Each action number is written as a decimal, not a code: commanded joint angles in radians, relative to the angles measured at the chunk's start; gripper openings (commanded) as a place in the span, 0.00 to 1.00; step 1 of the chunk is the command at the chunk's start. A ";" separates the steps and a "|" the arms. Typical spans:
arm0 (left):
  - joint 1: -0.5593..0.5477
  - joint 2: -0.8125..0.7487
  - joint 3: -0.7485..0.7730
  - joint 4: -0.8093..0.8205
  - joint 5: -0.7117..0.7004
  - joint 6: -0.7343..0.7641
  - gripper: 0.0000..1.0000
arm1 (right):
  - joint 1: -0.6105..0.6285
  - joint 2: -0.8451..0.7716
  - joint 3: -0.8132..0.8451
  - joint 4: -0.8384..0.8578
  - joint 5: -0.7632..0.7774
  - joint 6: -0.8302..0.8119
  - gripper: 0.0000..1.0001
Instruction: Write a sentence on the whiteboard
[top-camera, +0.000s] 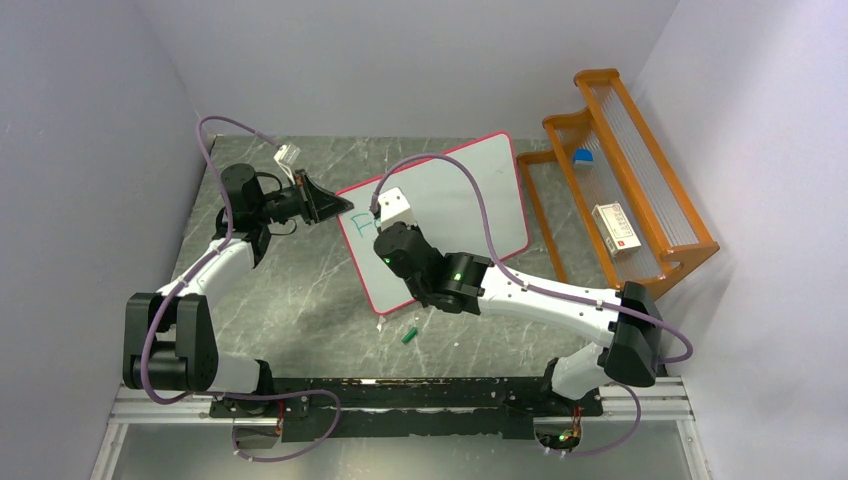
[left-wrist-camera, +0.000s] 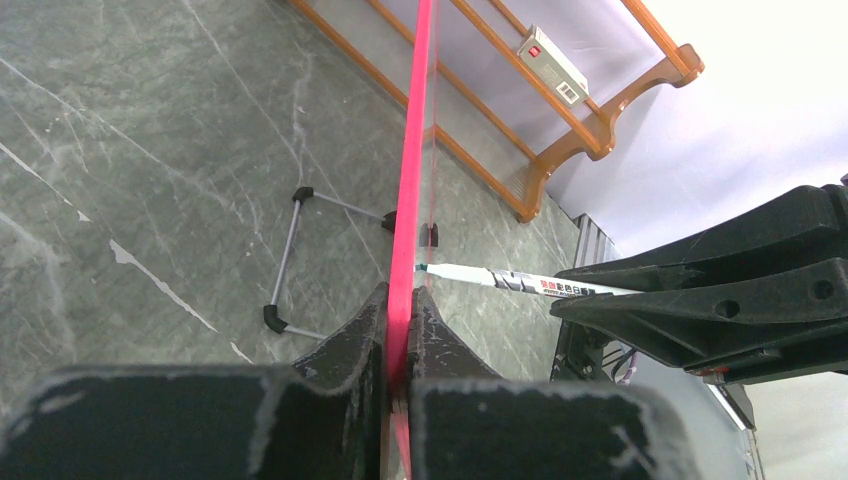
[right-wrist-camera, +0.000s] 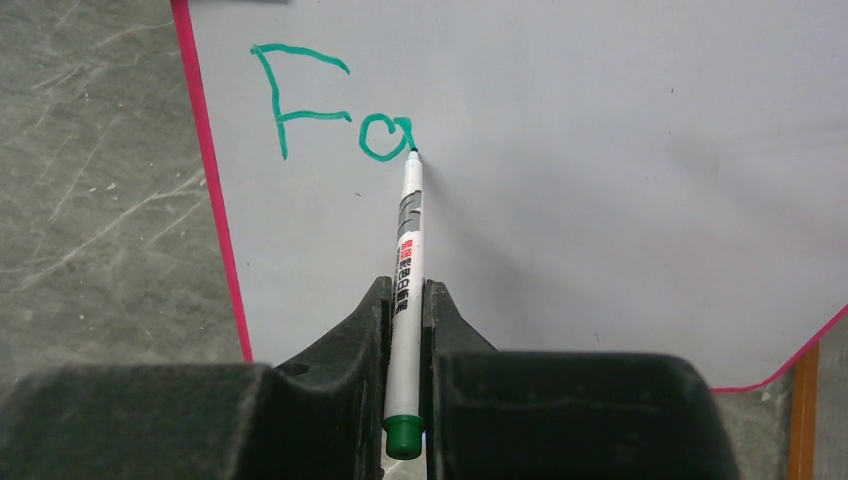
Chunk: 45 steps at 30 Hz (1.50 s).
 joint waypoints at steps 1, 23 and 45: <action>-0.029 0.018 0.001 -0.077 0.017 0.039 0.05 | -0.010 -0.023 -0.022 -0.018 0.015 0.018 0.00; -0.029 0.015 0.008 -0.107 0.012 0.061 0.05 | -0.015 -0.105 -0.070 0.098 0.026 -0.004 0.00; -0.029 0.015 0.008 -0.104 0.013 0.059 0.05 | -0.043 -0.054 -0.047 0.121 -0.027 -0.008 0.00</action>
